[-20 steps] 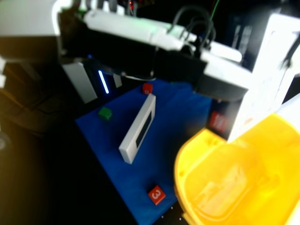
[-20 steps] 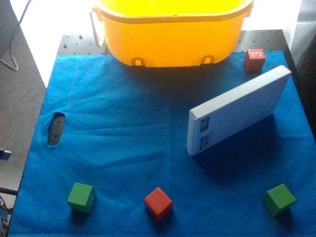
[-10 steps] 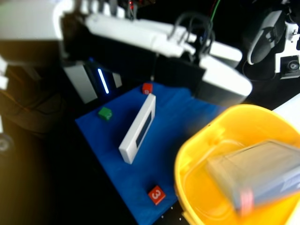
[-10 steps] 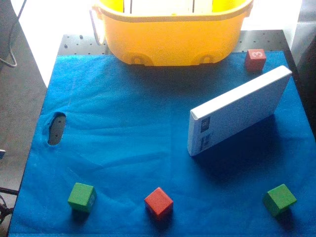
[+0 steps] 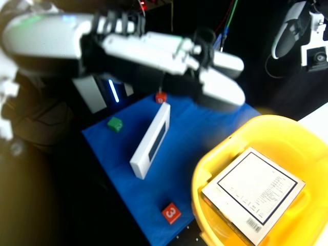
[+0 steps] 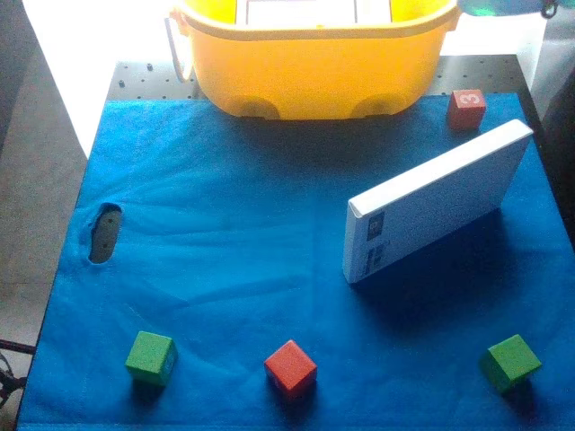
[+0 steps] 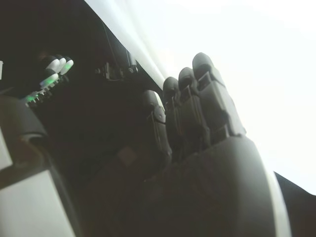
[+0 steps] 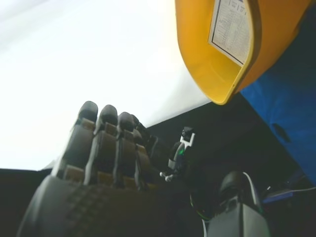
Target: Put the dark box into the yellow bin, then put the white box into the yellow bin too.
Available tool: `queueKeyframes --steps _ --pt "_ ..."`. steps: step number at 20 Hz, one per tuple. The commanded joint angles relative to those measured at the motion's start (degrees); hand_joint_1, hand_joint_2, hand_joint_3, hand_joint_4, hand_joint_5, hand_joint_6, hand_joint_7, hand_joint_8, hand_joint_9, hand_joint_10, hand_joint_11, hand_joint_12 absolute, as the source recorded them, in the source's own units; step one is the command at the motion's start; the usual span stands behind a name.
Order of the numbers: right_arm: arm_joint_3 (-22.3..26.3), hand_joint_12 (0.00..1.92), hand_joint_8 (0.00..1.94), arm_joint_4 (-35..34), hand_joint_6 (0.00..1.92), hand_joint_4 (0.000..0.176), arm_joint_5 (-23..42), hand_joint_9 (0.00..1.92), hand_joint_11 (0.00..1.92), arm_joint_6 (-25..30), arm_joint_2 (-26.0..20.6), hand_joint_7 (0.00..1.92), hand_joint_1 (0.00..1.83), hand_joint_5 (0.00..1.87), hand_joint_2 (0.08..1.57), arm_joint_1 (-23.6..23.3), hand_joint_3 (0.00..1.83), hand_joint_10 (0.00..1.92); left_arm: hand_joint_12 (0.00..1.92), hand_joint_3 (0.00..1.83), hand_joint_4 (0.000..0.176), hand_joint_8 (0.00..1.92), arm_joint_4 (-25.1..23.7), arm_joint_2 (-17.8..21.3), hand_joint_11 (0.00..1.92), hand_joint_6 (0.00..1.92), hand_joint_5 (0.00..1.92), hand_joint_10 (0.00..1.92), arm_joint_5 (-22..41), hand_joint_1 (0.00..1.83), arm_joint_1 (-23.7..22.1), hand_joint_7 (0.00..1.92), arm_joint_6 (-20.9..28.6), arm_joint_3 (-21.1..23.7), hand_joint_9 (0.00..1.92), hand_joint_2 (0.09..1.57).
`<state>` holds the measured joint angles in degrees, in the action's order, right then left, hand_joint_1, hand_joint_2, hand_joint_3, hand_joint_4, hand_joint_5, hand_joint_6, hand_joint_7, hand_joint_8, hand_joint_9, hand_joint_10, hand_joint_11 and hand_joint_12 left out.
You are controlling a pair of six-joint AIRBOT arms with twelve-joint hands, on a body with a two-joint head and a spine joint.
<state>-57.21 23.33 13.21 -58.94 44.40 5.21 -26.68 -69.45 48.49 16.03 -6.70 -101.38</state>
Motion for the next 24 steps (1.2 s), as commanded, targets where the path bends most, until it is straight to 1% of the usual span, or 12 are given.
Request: queueKeyframes --steps 1,2,3,5,7,10,14,17,19,20,22,24 --pt "0.2 0.02 0.0 -0.87 0.0 0.0 5.92 0.27 0.18 0.65 -0.46 0.25 0.23 0.04 0.92 -0.18 0.01 0.0 0.05 0.0 0.036 0.01 3.23 0.45 0.36 0.01 0.46 0.02 4.79 1.16 -0.18 0.4 0.12 0.18 0.37 0.69" --pt "0.59 0.03 0.0 -1.07 0.0 0.0 5.92 0.28 0.19 0.65 -0.63 0.25 0.22 0.04 0.93 0.21 0.01 0.01 0.06 0.0 0.046 0.01 3.34 0.84 0.36 0.01 0.48 0.02 4.61 1.16 0.19 0.41 0.08 0.47 0.38 0.7" --pt "1.08 0.03 0.0 -1.13 0.0 0.0 5.92 0.28 0.2 0.65 -0.91 0.26 0.23 0.03 0.92 0.79 0.0 0.0 0.05 0.0 0.034 0.0 3.44 1.27 0.35 0.0 0.45 0.01 4.36 1.13 0.62 0.39 -0.14 0.84 0.36 0.7" --pt "1.68 0.03 0.0 -2.12 0.0 0.0 5.94 0.28 0.21 0.65 -1.45 0.26 0.23 0.03 0.9 2.44 0.0 0.0 0.03 0.0 0.058 0.0 3.74 1.96 0.31 0.0 0.43 0.0 4.03 1.13 1.33 0.36 -0.71 1.49 0.31 0.72" --pt "2.07 0.03 0.0 -2.42 0.0 0.0 5.93 0.27 0.19 0.64 -1.76 0.25 0.21 0.03 0.91 3.82 0.0 0.0 0.06 0.0 0.025 0.01 4.19 2.21 0.36 0.0 0.44 0.02 3.92 1.12 2.26 0.38 -0.93 1.81 0.36 0.71" --pt "2.49 0.01 0.0 -3.11 0.0 0.0 5.93 0.2 0.15 0.63 -2.17 0.21 0.21 0.02 0.91 5.99 0.0 0.0 0.04 0.0 0.046 0.0 4.31 2.44 0.31 0.0 0.44 0.0 3.36 1.18 3.52 0.37 -1.04 2.15 0.33 0.72" --pt "2.56 0.02 0.01 -3.83 0.01 0.0 5.92 0.22 0.19 0.63 -1.73 0.23 0.2 0.04 0.91 9.46 0.0 0.02 0.04 0.02 0.038 0.0 4.68 2.55 0.3 0.01 0.46 0.0 3.01 1.24 4.63 0.37 -1.36 2.42 0.32 0.76" --pt "2.46 0.03 0.0 -4.1 0.01 0.0 5.92 0.26 0.22 0.62 -0.87 0.25 0.2 0.1 0.89 11.7 0.0 0.01 0.05 0.02 0.069 0.0 4.93 2.53 0.32 0.0 0.45 0.0 2.85 1.24 5.09 0.36 -1.71 2.74 0.31 0.78" --pt "2.36 0.03 0.01 -4.1 0.02 0.0 5.92 0.27 0.23 0.62 -0.1 0.26 0.23 0.14 0.86 13.05 0.0 0.01 0.05 0.01 0.029 0.01 4.93 2.54 0.32 0.0 0.44 0.01 2.72 1.25 5.17 0.37 -1.75 2.81 0.33 0.77" --pt "2.36 0.03 0.0 -4.1 0.01 0.0 5.92 0.27 0.23 0.62 0.16 0.27 0.23 0.15 0.85 13.52 0.0 0.0 0.04 0.01 0.026 0.0 4.93 2.54 0.31 0.0 0.42 0.01 2.68 1.27 5.22 0.36 -1.75 2.82 0.32 0.78" --pt "2.43 0.01 0.0 -4.1 0.0 0.0 5.92 0.25 0.19 0.62 0.64 0.26 0.29 0.15 0.83 14.58 0.0 0.0 0.05 0.01 0.06 0.0 4.93 2.56 0.31 0.0 0.42 0.0 2.47 1.23 5.48 0.35 -1.75 2.81 0.3 0.79" --pt "2.55 0.02 0.01 -4.09 0.01 0.0 5.92 0.29 0.23 0.62 1.05 0.29 0.35 0.18 0.81 15.52 0.0 0.01 0.06 0.01 0.054 0.01 4.93 2.59 0.34 0.0 0.42 0.01 2.25 1.25 5.74 0.36 -1.77 2.81 0.33 0.79"
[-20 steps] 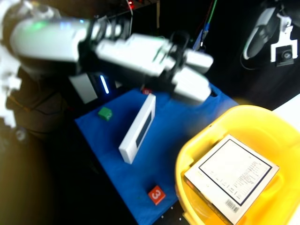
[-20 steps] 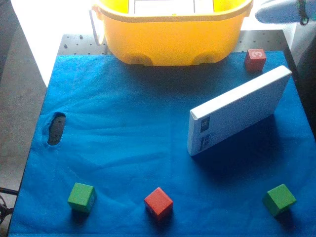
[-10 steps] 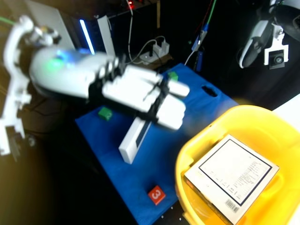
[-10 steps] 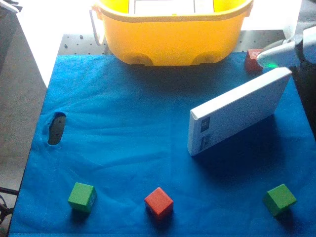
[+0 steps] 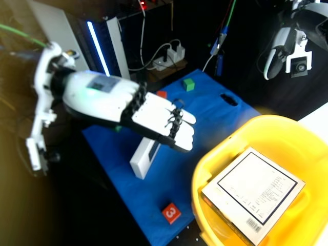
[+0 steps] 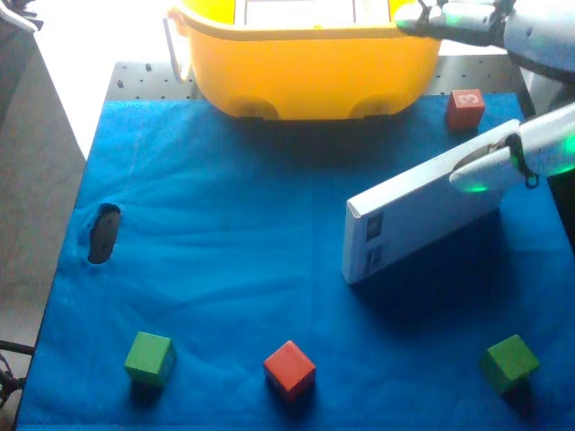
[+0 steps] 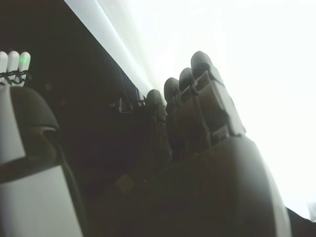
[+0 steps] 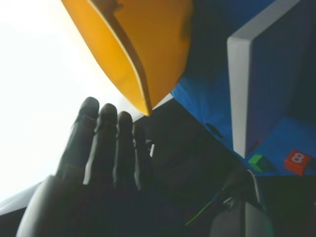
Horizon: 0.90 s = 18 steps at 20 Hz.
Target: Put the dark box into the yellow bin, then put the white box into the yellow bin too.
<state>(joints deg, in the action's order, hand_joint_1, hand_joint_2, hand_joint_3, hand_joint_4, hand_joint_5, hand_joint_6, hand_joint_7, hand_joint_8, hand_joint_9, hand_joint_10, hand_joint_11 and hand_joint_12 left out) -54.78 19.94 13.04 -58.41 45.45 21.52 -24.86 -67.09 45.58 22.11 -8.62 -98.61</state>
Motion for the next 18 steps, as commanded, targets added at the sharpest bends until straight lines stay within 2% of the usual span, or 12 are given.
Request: queueKeyframes --steps 1,2,3,4,5,6,9,10,11,14,16,18 --pt "0.17 0.04 0.01 -0.68 0.01 0.0 6.1 0.3 0.25 0.09 0.26 0.31 0.34 0.18 0.81 -0.21 0.0 0.01 0.06 0.01 0.048 0.01 3.12 0.23 0.34 0.0 0.42 0.01 5.14 1.25 -0.3 0.37 0.15 0.03 0.33 0.79" --pt "0.17 0.04 0.01 -0.66 0.0 0.0 6.1 0.3 0.27 0.09 0.65 0.3 0.32 0.17 0.83 0.53 0.0 0.01 0.06 0.0 0.057 0.0 3.12 0.22 0.32 0.0 0.42 0.01 5.04 1.23 -0.26 0.36 0.1 0.03 0.32 0.78" --pt "0.14 0.04 0.0 -0.64 0.0 0.0 6.1 0.29 0.25 0.09 1.08 0.28 0.36 0.17 0.83 1.23 0.0 0.01 0.07 0.0 0.052 0.0 3.12 0.21 0.34 0.0 0.42 0.0 4.98 1.23 -0.19 0.36 0.06 0.04 0.31 0.78" --pt "0.06 0.03 0.0 -0.61 0.0 0.0 6.1 0.29 0.24 0.09 1.47 0.28 0.35 0.18 0.82 1.69 0.0 0.01 0.07 0.0 0.064 0.0 3.12 0.2 0.35 0.0 0.42 0.01 4.94 1.22 -0.11 0.37 0.01 0.05 0.33 0.77" --pt "-0.01 0.03 0.01 -0.6 0.0 0.0 6.1 0.28 0.24 0.09 1.87 0.29 0.36 0.18 0.81 2.13 0.0 0.0 0.07 0.0 0.061 0.0 3.12 0.2 0.35 0.0 0.42 0.01 4.9 1.24 0.0 0.37 0.0 0.06 0.33 0.77" --pt "-0.01 0.03 0.01 -0.6 0.0 0.0 6.11 0.28 0.23 0.09 2.1 0.3 0.38 0.17 0.82 2.6 0.0 0.0 0.07 0.0 0.042 0.01 3.17 0.2 0.34 0.0 0.4 0.01 4.88 1.24 0.14 0.37 0.0 0.08 0.33 0.78" --pt "-0.04 0.02 0.0 -0.6 0.0 0.0 6.11 0.27 0.21 0.09 3.03 0.28 0.45 0.17 0.8 4.06 0.0 0.0 0.05 0.0 0.068 0.0 3.6 0.17 0.29 0.0 0.39 0.0 4.89 1.23 0.56 0.34 -0.01 0.09 0.28 0.78" --pt "-0.05 0.03 0.0 -0.6 0.0 0.0 6.11 0.29 0.24 0.09 3.28 0.29 0.47 0.18 0.8 4.34 0.0 0.01 0.06 0.0 0.058 0.01 3.6 0.17 0.3 0.01 0.4 0.01 4.88 1.23 0.62 0.35 -0.01 0.12 0.29 0.77" --pt "-0.12 0.02 0.0 -0.6 0.0 0.0 6.12 0.27 0.22 0.09 3.6 0.28 0.47 0.16 0.8 4.57 0.0 0.0 0.06 0.0 0.062 0.0 3.6 0.17 0.3 0.01 0.4 0.01 4.83 1.22 0.72 0.35 -0.01 0.14 0.3 0.77" --pt "-0.22 0.03 0.01 -0.6 0.01 0.0 6.12 0.3 0.25 0.09 4.02 0.31 0.51 0.17 0.76 4.83 0.0 0.01 0.05 0.0 0.058 0.0 3.71 0.11 0.29 0.0 0.39 0.0 4.8 1.2 0.93 0.34 -0.01 0.16 0.29 0.77" --pt "-0.33 0.03 0.01 -0.6 0.0 0.0 6.12 0.31 0.23 0.09 4.34 0.31 0.53 0.17 0.75 4.99 0.0 0.01 0.06 0.0 0.074 0.0 3.72 0.06 0.31 0.0 0.39 0.01 4.72 1.2 1.04 0.35 -0.01 0.18 0.31 0.77" --pt "-0.51 0.02 0.0 -0.6 0.0 0.0 6.12 0.29 0.22 0.09 4.67 0.31 0.54 0.16 0.75 5.15 0.0 0.0 0.05 0.0 0.103 0.0 3.75 0.04 0.29 0.0 0.38 0.0 4.7 1.19 1.17 0.31 -0.01 0.22 0.29 0.77"
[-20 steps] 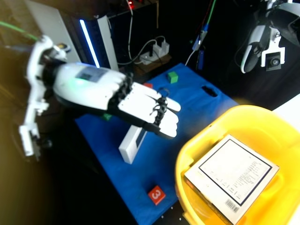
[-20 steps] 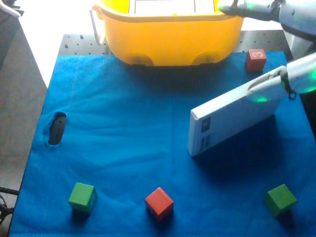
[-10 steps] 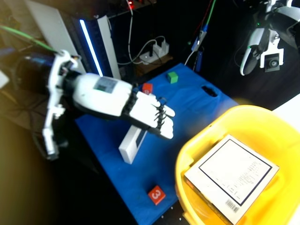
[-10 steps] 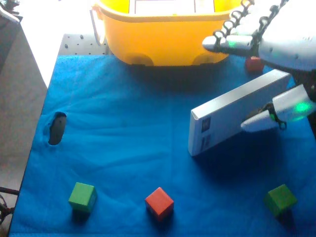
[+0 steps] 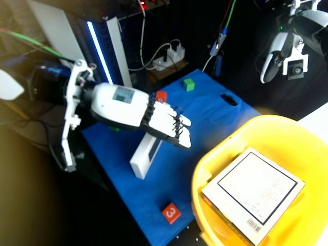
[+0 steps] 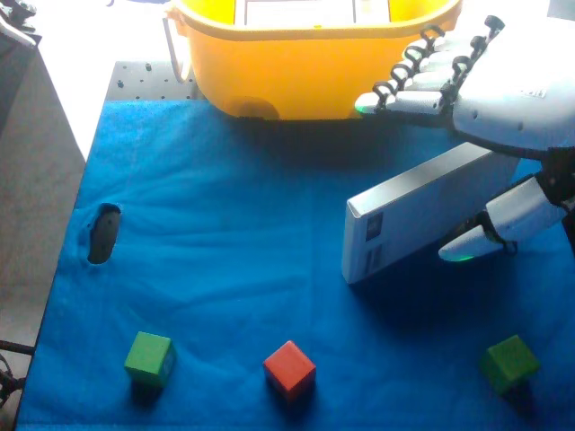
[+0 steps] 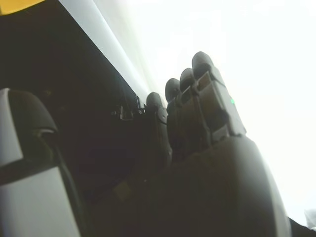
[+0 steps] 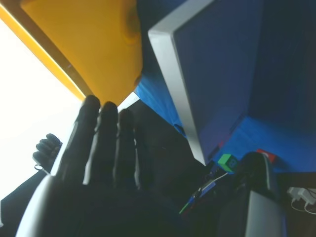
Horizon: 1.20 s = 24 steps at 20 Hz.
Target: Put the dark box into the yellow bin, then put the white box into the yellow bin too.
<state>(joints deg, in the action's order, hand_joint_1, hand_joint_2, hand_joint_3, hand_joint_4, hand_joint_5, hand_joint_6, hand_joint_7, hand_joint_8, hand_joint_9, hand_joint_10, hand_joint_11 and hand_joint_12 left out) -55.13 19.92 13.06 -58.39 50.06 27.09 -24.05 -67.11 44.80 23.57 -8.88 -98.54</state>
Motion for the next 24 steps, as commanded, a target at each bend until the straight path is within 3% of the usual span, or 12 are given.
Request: queueKeyframes --steps 1,6,7,11,14,15,16,17,18,20,23,24 --pt "-0.25 0.02 0.0 -0.59 0.0 0.001 6.1 0.29 0.22 0.08 0.2 0.29 0.52 0.14 0.76 -0.26 0.0 0.0 0.06 0.0 0.106 0.01 2.95 0.06 0.29 0.01 0.39 0.01 5.43 1.2 -0.24 0.33 0.26 0.18 0.3 0.76" --pt "-1.0 0.05 0.0 -0.94 0.01 0.021 6.09 0.4 0.33 0.08 0.87 0.4 0.73 0.28 0.81 -0.06 0.0 0.01 0.06 0.0 0.104 0.01 3.15 0.06 0.3 0.01 0.4 0.01 5.43 1.19 0.04 0.34 0.26 0.27 0.31 0.76" --pt "-1.3 0.06 0.01 -1.19 0.01 0.0 6.09 0.43 0.36 0.08 1.07 0.43 0.79 0.31 0.81 -0.04 0.0 0.01 0.06 0.0 0.108 0.01 3.46 0.06 0.3 0.01 0.4 0.01 5.53 1.18 0.23 0.34 0.26 0.27 0.32 0.76" --pt "-2.13 0.09 0.0 -2.04 0.0 0.0 6.09 0.64 0.66 0.08 1.49 0.6 1.1 0.54 0.79 0.02 0.0 0.0 0.07 0.0 0.111 0.0 4.16 0.14 0.3 0.01 0.41 0.01 6.01 1.2 0.67 0.34 0.26 0.27 0.32 0.77" --pt "-2.9 0.23 0.02 -2.34 0.01 0.0 6.09 1.22 1.12 0.07 2.13 1.08 1.25 0.95 0.9 0.03 0.0 0.04 0.08 0.0 0.103 0.0 4.96 0.24 0.31 0.01 0.41 0.01 6.4 1.21 1.34 0.34 0.26 0.27 0.32 0.77" --pt "-3.04 1.46 0.26 -2.34 0.15 0.0 6.09 1.45 1.15 0.07 2.21 1.33 1.3 1.31 1.0 0.03 0.0 0.7 0.08 0.0 0.103 0.0 5.19 0.25 0.31 0.01 0.42 0.01 6.5 1.21 1.52 0.34 0.26 0.27 0.32 0.76" --pt "-3.2 1.55 0.7 -2.41 0.16 0.0 6.09 1.25 1.1 0.07 2.3 1.3 1.29 1.32 1.0 0.03 0.0 1.19 0.08 0.0 0.089 0.0 5.49 0.29 0.32 0.01 0.42 0.01 6.64 1.23 1.79 0.35 0.26 0.27 0.33 0.77" --pt "-3.31 1.55 0.7 -2.47 0.16 0.0 6.09 1.25 1.1 0.07 2.36 1.3 1.29 1.32 1.0 0.03 0.0 1.19 0.08 0.0 0.089 0.0 5.59 0.31 0.32 0.01 0.42 0.01 6.71 1.23 1.91 0.35 0.26 0.28 0.33 0.77" --pt "-3.6 1.18 0.27 -2.79 0.55 0.0 6.09 1.23 1.03 0.07 2.53 1.38 1.39 1.11 1.01 0.03 0.0 0.96 0.08 0.0 0.08 0.0 5.74 0.34 0.32 0.0 0.42 0.01 6.79 1.23 2.06 0.34 0.26 0.3 0.33 0.77" --pt "-3.97 0.99 0.15 -3.42 0.66 0.0 6.09 1.4 1.09 0.07 2.67 1.49 1.3 1.11 1.0 0.03 0.0 0.39 0.09 0.0 0.083 0.01 5.84 0.39 0.33 0.01 0.43 0.01 6.87 1.24 2.13 0.35 0.26 0.38 0.34 0.77" --pt "-4.57 0.97 0.39 -4.61 0.6 0.0 6.12 1.52 1.12 0.07 2.65 1.41 1.31 1.13 1.01 0.01 0.0 0.16 0.09 0.0 0.066 0.01 5.87 0.51 0.32 0.0 0.4 0.01 6.84 1.25 2.35 0.36 0.26 0.43 0.35 0.78" --pt "-4.63 1.11 0.7 -4.84 0.7 0.0 6.13 1.46 1.03 0.08 2.59 1.25 1.28 1.07 1.04 -0.01 0.01 0.14 0.09 0.0 0.066 0.01 5.87 0.51 0.31 0.0 0.41 0.01 6.78 1.24 2.37 0.36 0.26 0.42 0.35 0.78"
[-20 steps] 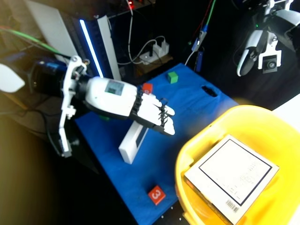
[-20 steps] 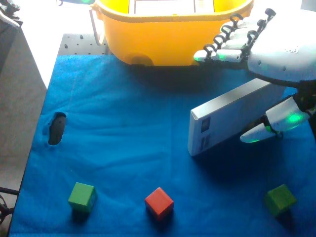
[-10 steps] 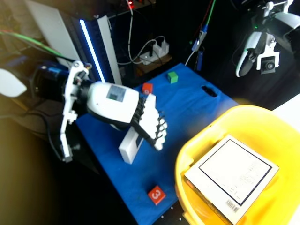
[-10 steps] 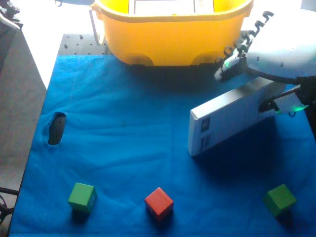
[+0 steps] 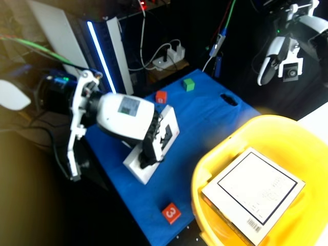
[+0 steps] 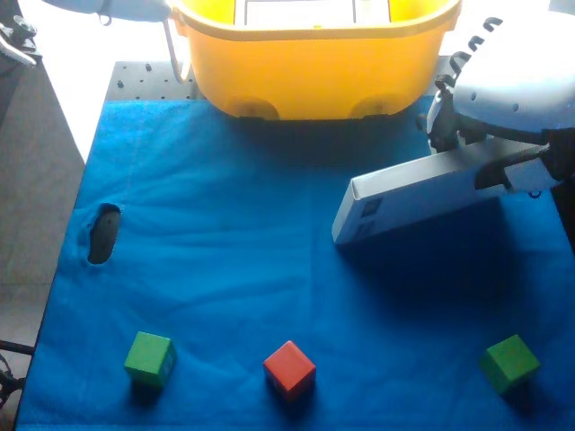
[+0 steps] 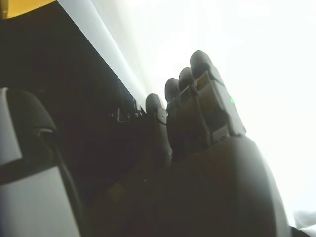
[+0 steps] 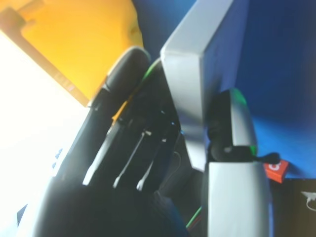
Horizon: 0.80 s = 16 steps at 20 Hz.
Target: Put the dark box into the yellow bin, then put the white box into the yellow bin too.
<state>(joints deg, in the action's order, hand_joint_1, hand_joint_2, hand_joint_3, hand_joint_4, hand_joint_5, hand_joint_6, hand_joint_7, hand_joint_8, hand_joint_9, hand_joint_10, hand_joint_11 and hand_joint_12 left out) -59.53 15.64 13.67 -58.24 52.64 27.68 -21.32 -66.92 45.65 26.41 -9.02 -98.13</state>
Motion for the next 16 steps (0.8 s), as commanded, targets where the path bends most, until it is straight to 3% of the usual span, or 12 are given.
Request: queueKeyframes --steps 1,3,5,6,7,8,9,11,13,16 --pt "-0.23 1.16 0.77 -0.83 0.77 0.0 5.56 1.45 1.01 -0.08 -0.02 1.21 1.28 1.02 1.06 -0.61 0.0 0.15 0.08 0.01 0.065 0.0 3.14 0.31 0.29 0.0 0.39 0.0 5.87 1.25 -0.48 0.34 0.39 0.01 0.32 0.79" --pt "-0.24 1.13 0.79 -1.11 0.88 0.0 5.59 1.4 1.0 -0.07 0.06 1.17 1.26 0.98 1.08 -0.72 0.0 0.17 0.08 0.01 0.063 0.0 3.14 0.3 0.29 0.0 0.38 0.0 5.64 1.23 -0.44 0.33 0.33 0.0 0.32 0.79" --pt "-0.26 1.12 0.75 -1.3 0.94 0.0 6.12 1.41 1.03 -0.07 0.17 1.18 1.26 0.96 1.08 -1.36 0.0 0.19 0.08 0.01 0.079 0.0 3.14 0.3 0.28 0.0 0.38 0.0 5.37 1.22 -0.29 0.33 0.26 0.0 0.32 0.8" --pt "-0.24 1.22 0.79 -1.3 0.84 0.0 6.42 1.41 1.01 -0.07 0.25 1.18 1.26 1.0 1.07 -1.77 0.0 0.23 0.08 0.01 0.081 0.0 3.14 0.3 0.28 0.0 0.38 0.0 5.25 1.22 -0.16 0.33 0.25 0.0 0.32 0.79" --pt "-0.24 1.27 0.8 -1.28 0.85 0.0 6.57 1.33 1.0 -0.07 0.28 1.18 1.27 1.0 1.07 -2.27 0.0 0.46 0.08 0.01 0.1 0.0 3.14 0.29 0.26 0.0 0.36 0.0 5.17 1.21 -0.07 0.31 0.2 0.0 0.3 0.8" --pt "-0.25 1.31 0.83 -1.21 0.85 0.0 6.68 1.23 0.95 -0.07 0.29 1.17 1.26 0.99 1.07 -2.82 0.0 0.64 0.07 0.01 0.099 0.0 3.14 0.27 0.26 0.0 0.36 0.0 5.05 1.21 -0.03 0.3 0.14 -0.01 0.3 0.81" --pt "-0.23 1.29 0.76 -1.08 0.8 0.0 6.75 1.22 0.95 -0.07 0.3 1.21 1.27 1.03 1.06 -3.4 0.0 0.69 0.08 0.01 0.094 0.0 3.14 0.24 0.27 0.0 0.33 0.0 4.95 1.2 0.02 0.28 0.1 -0.01 0.29 0.82" --pt "-0.2 1.22 0.59 -0.48 0.71 0.0 6.78 1.28 1.04 -0.06 0.32 1.3 1.29 1.08 1.03 -4.59 0.0 0.65 0.08 0.01 0.102 0.0 3.11 0.09 0.27 0.0 0.34 0.0 4.76 1.19 0.17 0.28 -0.03 -0.04 0.29 0.82" --pt "-0.22 1.24 0.64 -0.04 0.67 0.0 6.8 1.32 1.09 -0.06 0.32 1.29 1.3 1.08 1.03 -5.41 0.0 0.67 0.08 0.01 0.106 0.0 3.07 -0.12 0.25 0.0 0.33 0.0 4.54 1.2 0.3 0.29 -0.06 -0.16 0.29 0.82" --pt "-0.2 1.25 0.68 1.03 0.71 0.0 7.21 1.3 1.1 -0.05 0.32 1.27 1.29 1.06 1.04 -7.02 0.0 0.68 0.08 0.0 0.077 0.0 2.91 -0.26 0.25 0.0 0.32 0.0 4.24 1.19 0.5 0.29 -0.1 -0.23 0.3 0.81"
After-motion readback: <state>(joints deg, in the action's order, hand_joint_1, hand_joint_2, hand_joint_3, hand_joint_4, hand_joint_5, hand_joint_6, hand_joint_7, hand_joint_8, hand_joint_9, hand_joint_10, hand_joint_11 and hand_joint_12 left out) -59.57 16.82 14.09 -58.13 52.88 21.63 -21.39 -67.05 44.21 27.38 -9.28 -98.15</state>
